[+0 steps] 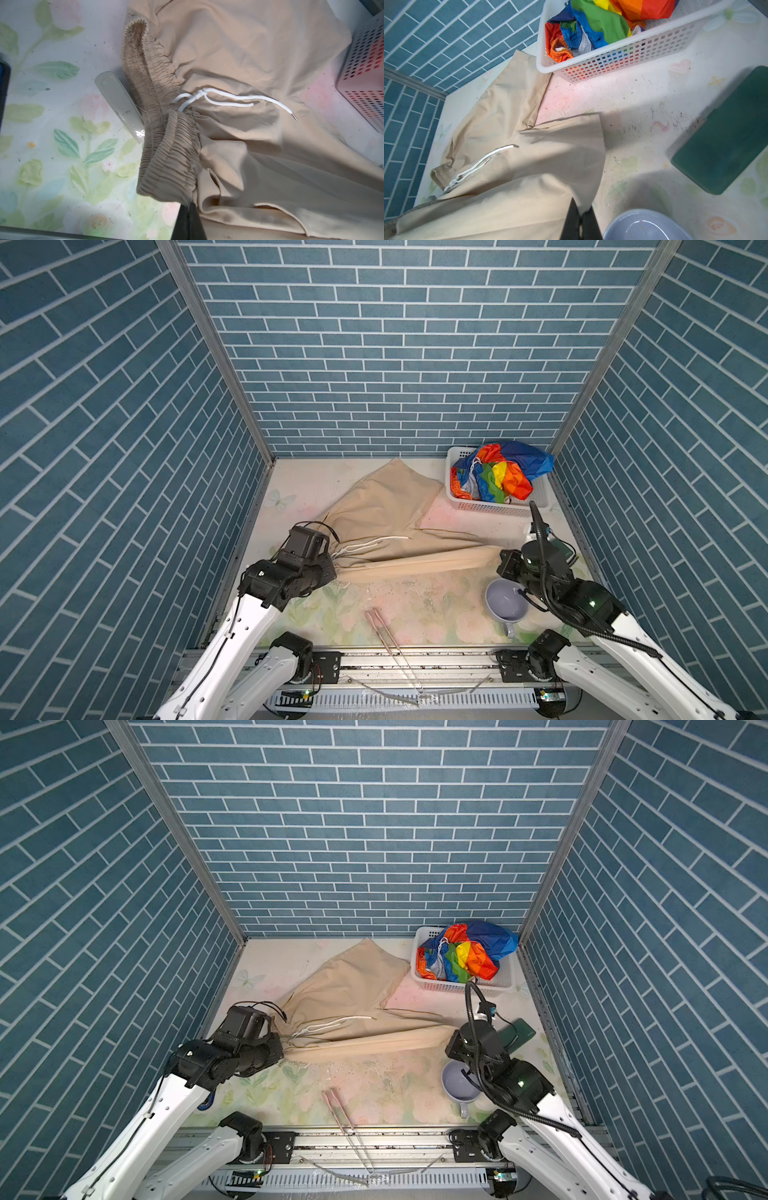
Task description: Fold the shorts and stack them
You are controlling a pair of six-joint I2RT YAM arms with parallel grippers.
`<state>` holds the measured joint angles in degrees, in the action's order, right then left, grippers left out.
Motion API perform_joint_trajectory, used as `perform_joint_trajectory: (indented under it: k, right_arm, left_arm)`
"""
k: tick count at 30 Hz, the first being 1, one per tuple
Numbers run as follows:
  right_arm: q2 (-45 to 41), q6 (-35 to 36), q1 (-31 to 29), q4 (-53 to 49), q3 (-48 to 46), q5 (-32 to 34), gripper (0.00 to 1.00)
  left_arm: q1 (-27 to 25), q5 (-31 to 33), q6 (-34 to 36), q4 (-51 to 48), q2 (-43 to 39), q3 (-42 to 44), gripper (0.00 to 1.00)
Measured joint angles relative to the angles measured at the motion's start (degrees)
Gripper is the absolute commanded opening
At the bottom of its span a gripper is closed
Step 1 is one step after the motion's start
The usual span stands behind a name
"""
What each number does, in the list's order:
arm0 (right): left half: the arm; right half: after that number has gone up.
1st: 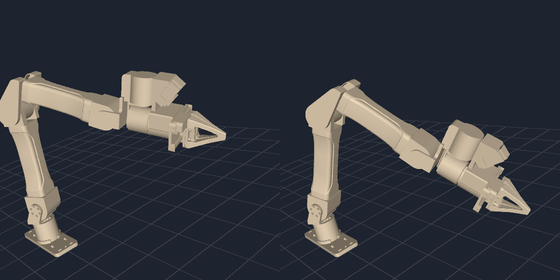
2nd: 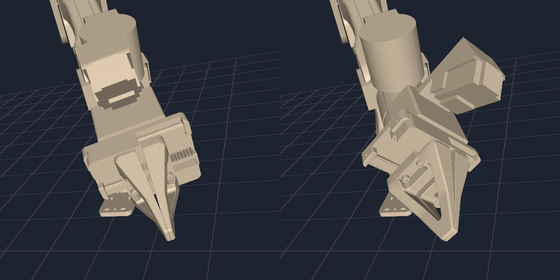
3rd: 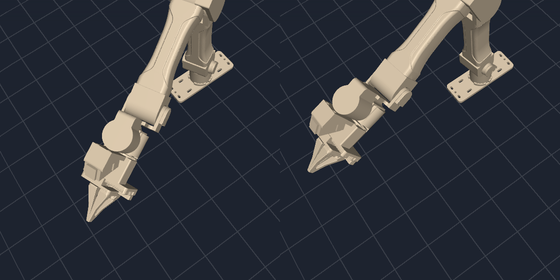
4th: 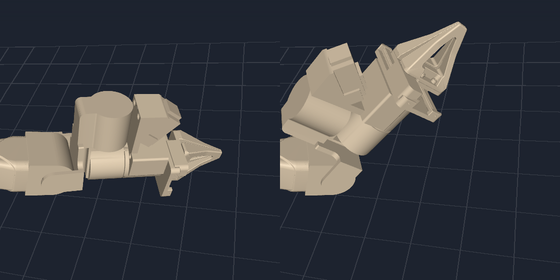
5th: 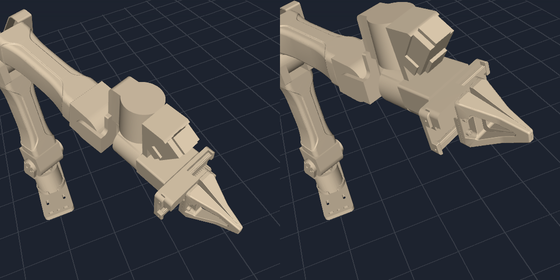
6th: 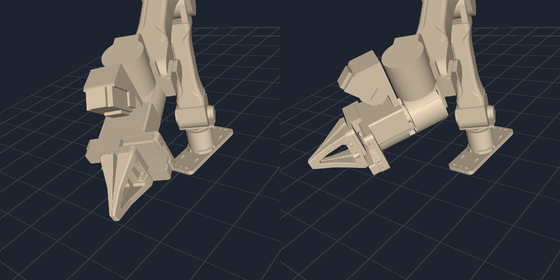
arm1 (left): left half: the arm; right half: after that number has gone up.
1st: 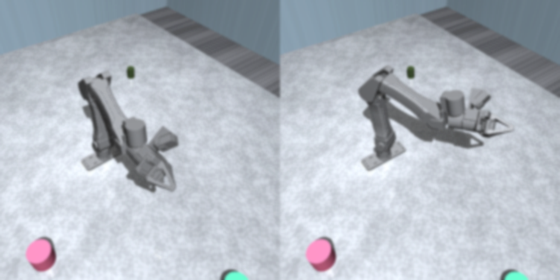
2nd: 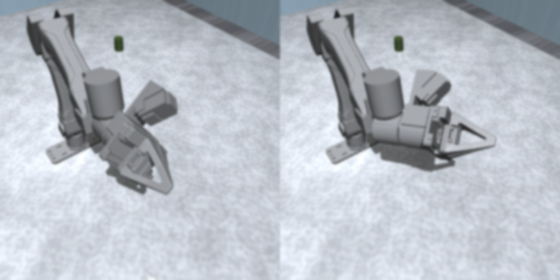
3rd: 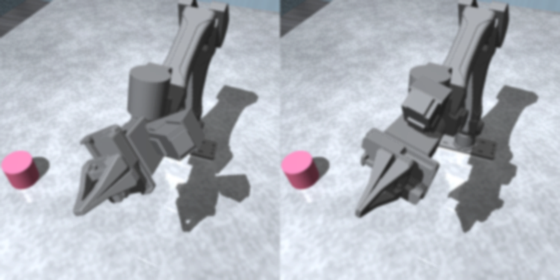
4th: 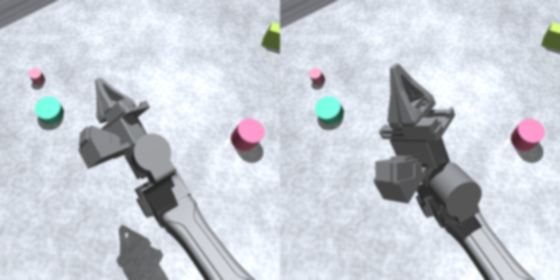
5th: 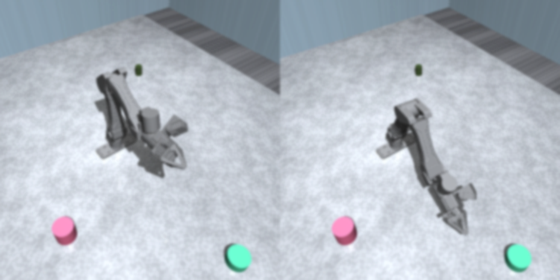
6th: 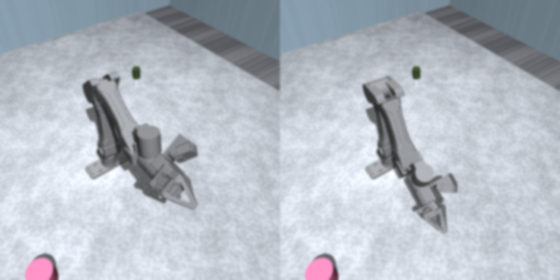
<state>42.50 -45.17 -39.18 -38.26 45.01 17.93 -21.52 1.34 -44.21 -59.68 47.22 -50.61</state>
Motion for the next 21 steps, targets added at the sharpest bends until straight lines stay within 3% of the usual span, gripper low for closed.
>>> perform_joint_trajectory:
  k: [10,17,21]
  right_arm:
    - [33.1,18.8,2.7,9.8,29.4,2.3,0.00]
    - [51.5,23.7,6.2,13.0,43.9,-5.2,0.00]
    - [61.6,24.7,8.3,13.3,52.2,-9.9,0.00]
  left_arm:
    - [3.0,11.5,5.3,-1.9,8.4,-11.9,0.00]
    - [16.9,3.3,9.3,5.5,12.9,-11.8,0.00]
    - [21.7,-1.7,10.7,9.3,17.4,-11.8,0.00]
